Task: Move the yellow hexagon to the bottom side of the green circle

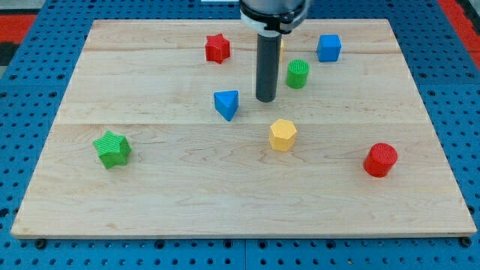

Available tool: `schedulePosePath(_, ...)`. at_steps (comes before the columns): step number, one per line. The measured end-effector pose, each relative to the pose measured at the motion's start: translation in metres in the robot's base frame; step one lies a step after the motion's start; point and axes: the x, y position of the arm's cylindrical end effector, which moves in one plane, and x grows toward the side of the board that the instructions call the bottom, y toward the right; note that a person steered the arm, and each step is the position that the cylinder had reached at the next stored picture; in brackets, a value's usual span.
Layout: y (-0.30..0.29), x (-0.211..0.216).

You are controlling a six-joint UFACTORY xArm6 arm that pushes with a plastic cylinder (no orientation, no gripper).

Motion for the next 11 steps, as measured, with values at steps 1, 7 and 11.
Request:
schedulePosePath(1, -0.014, 0.007)
schedulePosePath(7, 0.01, 0.066)
schedulePosePath(11, 0.054, 0.083)
